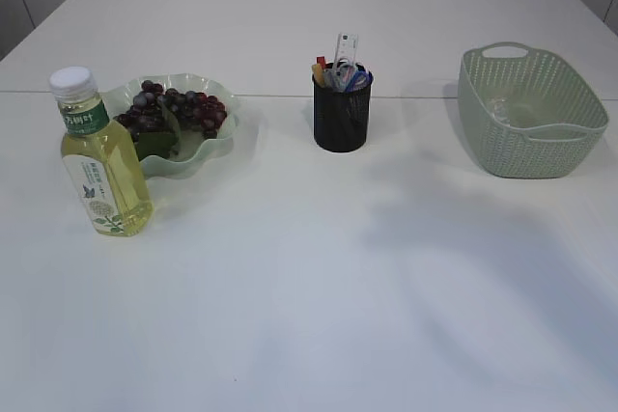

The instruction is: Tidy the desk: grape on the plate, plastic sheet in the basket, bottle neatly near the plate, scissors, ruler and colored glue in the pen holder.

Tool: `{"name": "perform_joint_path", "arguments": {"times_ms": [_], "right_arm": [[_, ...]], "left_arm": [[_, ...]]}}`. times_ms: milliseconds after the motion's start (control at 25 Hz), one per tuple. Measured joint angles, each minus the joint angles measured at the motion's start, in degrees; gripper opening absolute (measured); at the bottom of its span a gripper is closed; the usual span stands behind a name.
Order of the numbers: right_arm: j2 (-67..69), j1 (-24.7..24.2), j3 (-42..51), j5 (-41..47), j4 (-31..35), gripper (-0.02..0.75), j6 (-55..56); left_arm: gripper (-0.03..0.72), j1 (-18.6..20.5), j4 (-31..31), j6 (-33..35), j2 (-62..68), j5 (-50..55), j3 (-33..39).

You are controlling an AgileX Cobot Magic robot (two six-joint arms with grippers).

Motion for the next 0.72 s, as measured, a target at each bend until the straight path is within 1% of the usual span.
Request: {"name": "perform_joint_path", "arguments": {"times_ms": [280, 440, 600, 720], "right_arm": [[-19.8, 0.0, 14.5, -1.0, -5.1, 0.407, -0.1], [-32.6, 0.0, 21.2, -1.1, -6.8, 0.407, -0.7], [-45.3, 0.0, 27.6, -1.1, -9.2, 0.407, -0.8], [-53.9, 0.0, 32.9, -1.1, -10.2, 0.407, -0.9]], "left_arm": [[0.497, 0.0, -4.7, 5.4, -9.1, 0.4, -0.2], [0.497, 0.0, -7.1, 6.3, -12.9, 0.4, 0.2], [0.496, 0.0, -10.3, 7.6, -16.6, 0.4, 3.6], [0.494, 0.0, -12.2, 8.1, -20.2, 0.4, 7.5]]}}
